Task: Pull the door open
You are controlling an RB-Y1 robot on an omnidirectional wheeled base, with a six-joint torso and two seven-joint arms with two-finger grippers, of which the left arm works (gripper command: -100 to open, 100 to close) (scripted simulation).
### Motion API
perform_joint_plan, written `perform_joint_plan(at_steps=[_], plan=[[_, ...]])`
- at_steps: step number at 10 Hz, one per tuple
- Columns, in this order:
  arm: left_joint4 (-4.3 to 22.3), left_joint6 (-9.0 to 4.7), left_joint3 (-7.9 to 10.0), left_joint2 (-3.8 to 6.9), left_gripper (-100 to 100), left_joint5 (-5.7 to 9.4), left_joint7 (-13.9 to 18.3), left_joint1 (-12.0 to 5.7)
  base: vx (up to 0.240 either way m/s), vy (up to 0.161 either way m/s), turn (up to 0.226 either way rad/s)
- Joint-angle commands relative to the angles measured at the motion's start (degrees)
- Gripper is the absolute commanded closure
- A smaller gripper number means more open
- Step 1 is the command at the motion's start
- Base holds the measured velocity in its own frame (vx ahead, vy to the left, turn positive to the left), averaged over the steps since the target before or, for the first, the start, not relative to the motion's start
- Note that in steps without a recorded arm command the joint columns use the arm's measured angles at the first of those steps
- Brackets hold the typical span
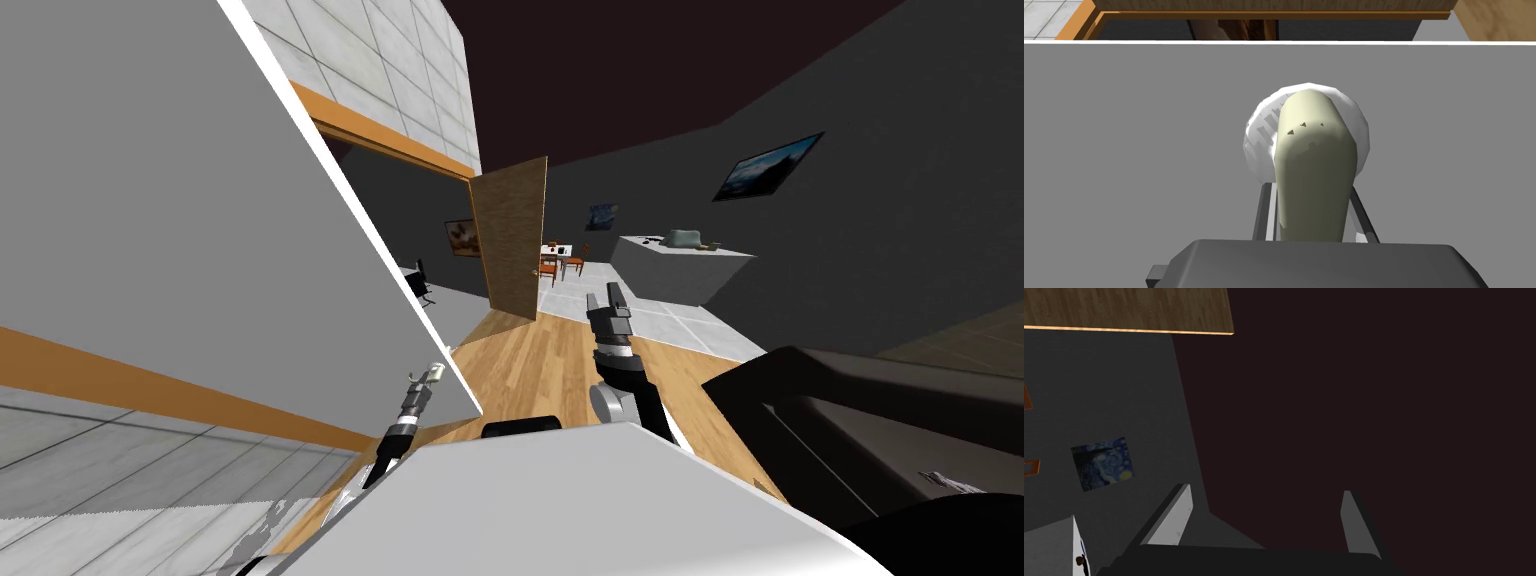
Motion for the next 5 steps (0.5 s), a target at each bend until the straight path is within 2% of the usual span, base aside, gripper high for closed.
perform_joint_plan(at_steps=[1, 4, 5], plan=[[-0.48, 1.29, 0.23, -0.29, 100, -0.04, -0.24, -0.65, -0.17, 0.055, -0.108], [-0.03, 2.69, 0.55, -0.75, 100, -0.13, -0.63, -2.36, -0.173, 0.054, -0.084], [-0.64, 2.59, 0.4, -0.71, 100, -0.15, -0.54, -1.81, -0.067, 0.02, -0.034]])
